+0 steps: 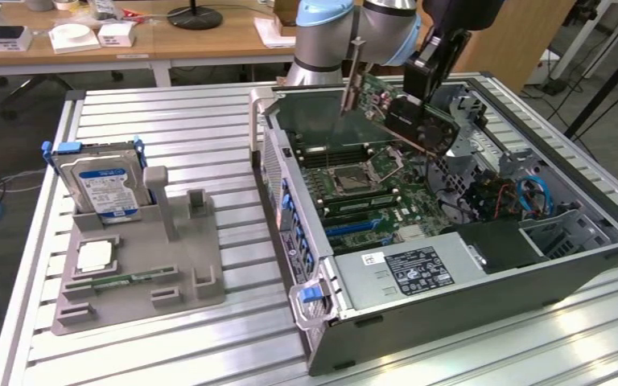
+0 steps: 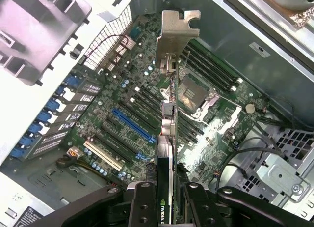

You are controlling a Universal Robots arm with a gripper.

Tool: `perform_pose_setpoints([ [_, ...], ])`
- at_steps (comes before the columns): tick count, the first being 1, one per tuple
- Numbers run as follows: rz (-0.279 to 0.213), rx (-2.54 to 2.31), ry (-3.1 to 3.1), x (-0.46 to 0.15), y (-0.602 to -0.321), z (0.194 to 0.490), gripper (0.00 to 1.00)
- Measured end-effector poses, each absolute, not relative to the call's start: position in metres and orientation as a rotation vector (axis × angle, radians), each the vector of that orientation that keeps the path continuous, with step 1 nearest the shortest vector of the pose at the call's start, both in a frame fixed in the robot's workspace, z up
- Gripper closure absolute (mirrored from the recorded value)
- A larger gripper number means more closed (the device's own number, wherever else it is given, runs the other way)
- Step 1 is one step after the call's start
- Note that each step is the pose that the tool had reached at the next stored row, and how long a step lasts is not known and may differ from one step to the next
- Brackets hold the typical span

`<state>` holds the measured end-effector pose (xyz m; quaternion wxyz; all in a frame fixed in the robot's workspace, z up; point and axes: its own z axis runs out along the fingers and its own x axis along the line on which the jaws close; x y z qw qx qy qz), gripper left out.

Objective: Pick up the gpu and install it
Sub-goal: 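Insert the gpu into the slot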

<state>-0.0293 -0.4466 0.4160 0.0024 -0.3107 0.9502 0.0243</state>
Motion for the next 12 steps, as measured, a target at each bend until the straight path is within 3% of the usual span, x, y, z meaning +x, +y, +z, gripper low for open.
perform_pose_setpoints([
  [12, 0.076, -1.074, 2.948, -0.0293, -0.4466, 0.4160, 0.74],
])
